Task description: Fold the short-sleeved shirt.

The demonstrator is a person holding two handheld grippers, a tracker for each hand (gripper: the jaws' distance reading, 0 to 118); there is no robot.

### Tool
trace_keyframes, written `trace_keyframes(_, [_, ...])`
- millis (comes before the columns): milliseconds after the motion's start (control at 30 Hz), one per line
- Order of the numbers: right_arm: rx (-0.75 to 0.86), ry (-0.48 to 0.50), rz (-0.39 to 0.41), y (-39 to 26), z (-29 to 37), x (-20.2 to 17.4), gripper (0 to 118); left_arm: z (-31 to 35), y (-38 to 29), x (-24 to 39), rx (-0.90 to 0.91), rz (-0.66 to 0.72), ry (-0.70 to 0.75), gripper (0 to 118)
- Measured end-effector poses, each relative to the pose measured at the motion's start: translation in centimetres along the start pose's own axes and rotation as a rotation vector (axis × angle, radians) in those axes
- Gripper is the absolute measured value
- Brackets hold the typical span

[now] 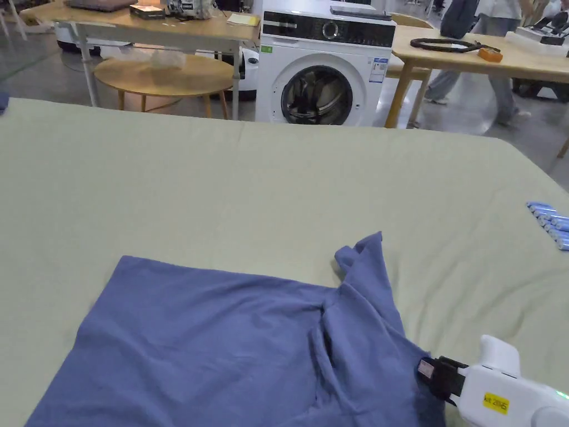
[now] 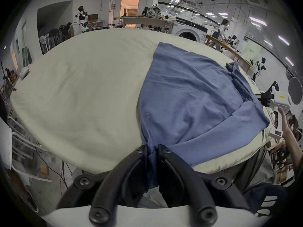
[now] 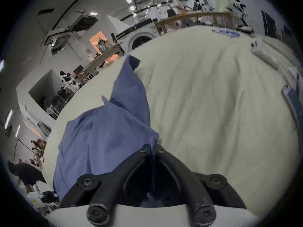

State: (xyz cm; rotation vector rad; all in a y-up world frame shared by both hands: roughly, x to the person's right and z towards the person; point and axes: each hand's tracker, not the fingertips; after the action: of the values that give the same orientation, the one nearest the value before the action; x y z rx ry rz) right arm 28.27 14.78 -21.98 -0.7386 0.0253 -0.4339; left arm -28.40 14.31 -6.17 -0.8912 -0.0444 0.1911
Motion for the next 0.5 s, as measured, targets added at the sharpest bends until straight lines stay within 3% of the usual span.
trace_keyframes(133, [0.163,0.042,0.100,2.8,5.9,-2.3,2,4.2,1.7,-0.9,0.247,0.094,-0.122,5])
trace_keyframes(300, [0.339,0.089,0.208,7.8,11.7,-5.8,2,10.3,9.8,2.3,0.523,-0.013,-0.209,5])
trace_keyframes(500, [0.530,0.123,0.267,15.3,17.3,-9.3,2,13.1,21.1,4.9,0.710,-0.123,-0.323,4])
